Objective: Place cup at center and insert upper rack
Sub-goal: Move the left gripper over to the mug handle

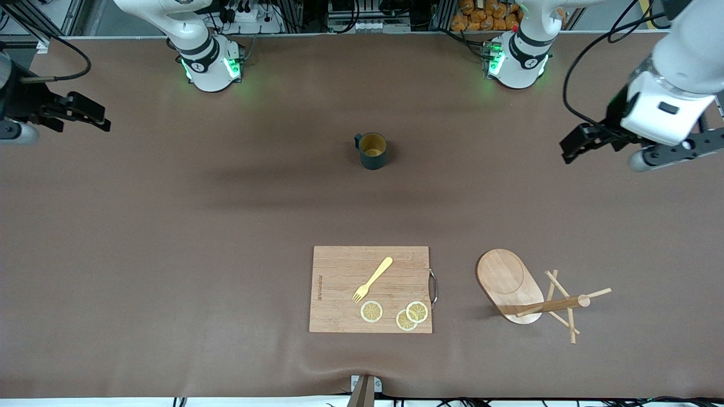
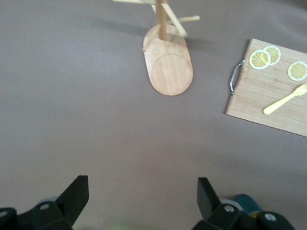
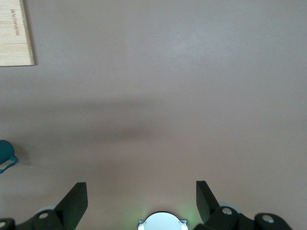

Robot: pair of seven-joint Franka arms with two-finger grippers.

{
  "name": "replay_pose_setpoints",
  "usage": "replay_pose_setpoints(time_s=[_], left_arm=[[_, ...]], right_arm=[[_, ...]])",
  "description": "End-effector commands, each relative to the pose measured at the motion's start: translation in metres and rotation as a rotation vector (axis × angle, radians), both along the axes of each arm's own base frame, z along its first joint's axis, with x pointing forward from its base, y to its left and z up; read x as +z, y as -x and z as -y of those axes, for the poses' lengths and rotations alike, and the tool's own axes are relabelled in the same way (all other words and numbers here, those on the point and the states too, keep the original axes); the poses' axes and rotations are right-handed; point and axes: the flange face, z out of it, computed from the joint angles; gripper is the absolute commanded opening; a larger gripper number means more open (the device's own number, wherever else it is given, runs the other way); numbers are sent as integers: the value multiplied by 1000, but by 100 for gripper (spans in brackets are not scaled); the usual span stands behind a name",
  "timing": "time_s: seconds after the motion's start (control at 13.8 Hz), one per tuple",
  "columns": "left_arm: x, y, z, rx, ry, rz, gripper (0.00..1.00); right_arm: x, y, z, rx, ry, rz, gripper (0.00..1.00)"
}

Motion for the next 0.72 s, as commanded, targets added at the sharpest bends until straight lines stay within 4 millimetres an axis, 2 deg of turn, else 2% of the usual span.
replay_pose_setpoints(time_s=[0.0,0.14,0.22,0.43,0.51,0.65], left_arm=[[-6,5,29,43,-17,-11,100],[-10,12,54,63,-47,-1,100],[-15,10,59,70,-65,-2,100],[-15,23,91,19,-93,17,100],[-14,31,106,31,-95,25,100],[-29,42,143,117,-109,21,100]], right_arm=[[9,7,11,-12,21,-3,100],[9,7,11,-17,21,3,100],[10,8,12,-20,21,5,100],[7,9,26,-48,19,-6,100],[6,9,28,-52,19,-8,100],[8,12,28,-55,19,-8,100]])
